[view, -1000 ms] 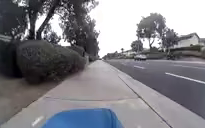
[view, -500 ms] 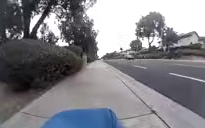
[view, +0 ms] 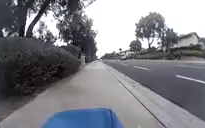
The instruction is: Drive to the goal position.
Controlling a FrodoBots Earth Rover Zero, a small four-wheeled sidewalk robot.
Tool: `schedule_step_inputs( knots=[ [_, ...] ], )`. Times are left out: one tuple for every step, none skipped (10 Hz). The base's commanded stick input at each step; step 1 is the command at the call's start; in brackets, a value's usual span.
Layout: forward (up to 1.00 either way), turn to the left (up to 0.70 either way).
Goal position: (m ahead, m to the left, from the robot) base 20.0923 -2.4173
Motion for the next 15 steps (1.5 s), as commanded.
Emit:
schedule_step_inputs(
  knots=[
    [1.00, 0.27],
    [1.00, 0.27],
    [1.00, 0.27],
    [1.00, 0.27],
    [1.00, 0.27],
    [1.00, 0.27],
    [1.00, 0.00],
    [1.00, 0.00],
    [1.00, 0.00],
    [1.00, 0.00],
    [1.00, -0.09],
    [1.00, -0.25],
    [1.00, -0.18],
    [1.00, 0.00],
    [1.00, -0.12]
  ],
)
